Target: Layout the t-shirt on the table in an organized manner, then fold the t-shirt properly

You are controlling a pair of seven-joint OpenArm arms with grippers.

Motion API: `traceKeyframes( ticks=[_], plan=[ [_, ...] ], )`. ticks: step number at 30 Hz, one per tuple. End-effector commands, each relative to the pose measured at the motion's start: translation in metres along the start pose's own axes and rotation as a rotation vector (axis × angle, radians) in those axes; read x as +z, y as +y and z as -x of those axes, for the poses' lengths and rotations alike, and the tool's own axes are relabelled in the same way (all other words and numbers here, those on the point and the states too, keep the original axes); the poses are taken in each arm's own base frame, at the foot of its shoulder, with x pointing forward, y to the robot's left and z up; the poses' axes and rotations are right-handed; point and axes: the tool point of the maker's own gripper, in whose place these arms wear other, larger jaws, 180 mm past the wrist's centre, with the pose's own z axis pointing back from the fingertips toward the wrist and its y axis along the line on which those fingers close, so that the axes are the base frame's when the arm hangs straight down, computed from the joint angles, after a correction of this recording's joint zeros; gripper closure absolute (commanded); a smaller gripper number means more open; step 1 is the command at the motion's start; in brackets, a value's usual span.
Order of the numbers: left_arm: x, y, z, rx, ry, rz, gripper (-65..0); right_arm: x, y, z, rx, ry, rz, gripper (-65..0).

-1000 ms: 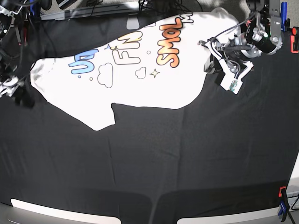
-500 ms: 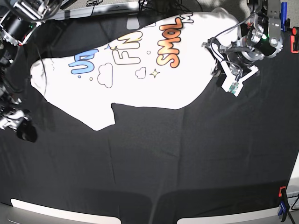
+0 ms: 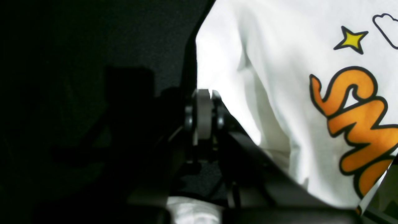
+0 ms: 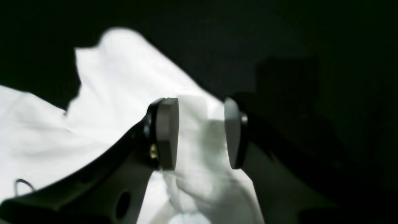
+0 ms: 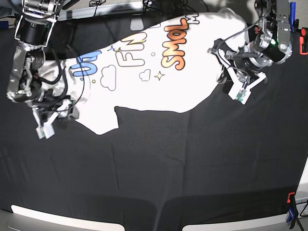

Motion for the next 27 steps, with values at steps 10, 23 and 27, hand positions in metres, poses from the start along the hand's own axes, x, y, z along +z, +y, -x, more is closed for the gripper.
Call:
traceKeyframes(
  ticks=[10,23,27],
  plan=[
    [0.003,0.001,-0.010,-0.009,-0.035,-0.002,0.0,-0.006,-0.018,0.004,0.024,-0.003,0.049,-19.5],
    [0.013,0.042,-0.077,-0.150,-0.167,-0.090,0.0,-0.002,-0.015,-0.035,-0.011,-0.077,0.007,0.0],
    [0.021,0.057,-0.108,-0.196,-0.200,-0.112,0.0,0.009,-0.014,-0.087,0.024,-0.158,-0.003,0.0]
  ],
)
